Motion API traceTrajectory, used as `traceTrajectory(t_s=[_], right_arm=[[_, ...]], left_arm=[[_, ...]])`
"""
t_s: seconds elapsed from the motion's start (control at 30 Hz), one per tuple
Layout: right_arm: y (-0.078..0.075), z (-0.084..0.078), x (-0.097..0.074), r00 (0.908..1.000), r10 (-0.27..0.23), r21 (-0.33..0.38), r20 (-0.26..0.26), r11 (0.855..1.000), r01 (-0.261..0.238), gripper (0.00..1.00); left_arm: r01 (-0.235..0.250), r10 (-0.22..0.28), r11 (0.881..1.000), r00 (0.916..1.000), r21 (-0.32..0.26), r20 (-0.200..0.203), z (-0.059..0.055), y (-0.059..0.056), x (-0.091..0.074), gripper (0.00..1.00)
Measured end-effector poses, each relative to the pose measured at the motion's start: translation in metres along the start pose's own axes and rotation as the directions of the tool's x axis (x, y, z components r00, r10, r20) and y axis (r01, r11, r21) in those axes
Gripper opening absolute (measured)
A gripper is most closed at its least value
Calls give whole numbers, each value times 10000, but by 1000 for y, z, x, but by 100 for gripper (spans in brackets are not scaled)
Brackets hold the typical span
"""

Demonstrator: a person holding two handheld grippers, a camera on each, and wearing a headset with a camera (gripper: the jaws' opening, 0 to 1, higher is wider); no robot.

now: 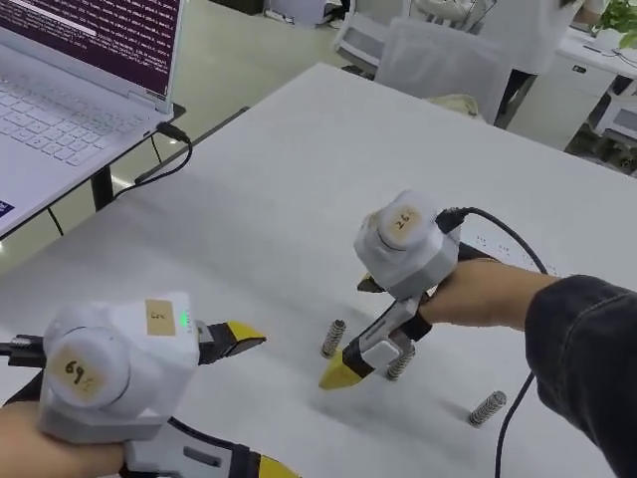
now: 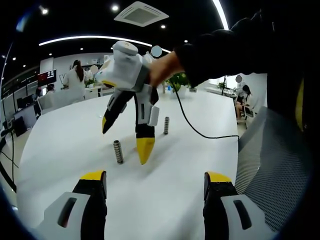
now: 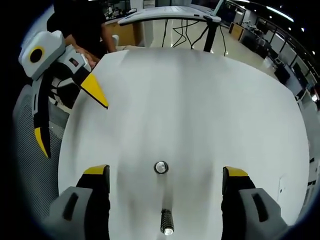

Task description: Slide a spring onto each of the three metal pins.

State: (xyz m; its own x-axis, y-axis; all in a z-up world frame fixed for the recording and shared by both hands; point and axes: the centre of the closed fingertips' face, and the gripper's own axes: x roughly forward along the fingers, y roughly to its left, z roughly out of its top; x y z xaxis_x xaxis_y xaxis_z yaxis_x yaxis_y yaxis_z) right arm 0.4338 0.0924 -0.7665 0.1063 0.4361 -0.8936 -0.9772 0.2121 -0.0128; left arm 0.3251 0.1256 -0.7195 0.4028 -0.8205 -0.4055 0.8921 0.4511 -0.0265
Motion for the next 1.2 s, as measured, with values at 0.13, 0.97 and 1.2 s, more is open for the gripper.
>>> traceTrajectory(t_s=[0.13, 0.97, 1.2], right_arm=[[-3, 0, -5, 9990, -191, 248, 410, 9995, 181, 99], [-12, -30, -69, 9723, -1610, 1400, 1697, 9805, 1379, 100], [-12, -45, -88, 9577, -2089, 1974, 1979, 9655, 1698, 100]], left_arm=[[1, -1, 10000, 10000, 27, -22, 1, 0, 0, 77], [-28, 28, 10000, 10000, 7, -58, 11, 1, 2, 76], [-23, 23, 10000, 10000, 49, -46, 16, 2, 3, 76]])
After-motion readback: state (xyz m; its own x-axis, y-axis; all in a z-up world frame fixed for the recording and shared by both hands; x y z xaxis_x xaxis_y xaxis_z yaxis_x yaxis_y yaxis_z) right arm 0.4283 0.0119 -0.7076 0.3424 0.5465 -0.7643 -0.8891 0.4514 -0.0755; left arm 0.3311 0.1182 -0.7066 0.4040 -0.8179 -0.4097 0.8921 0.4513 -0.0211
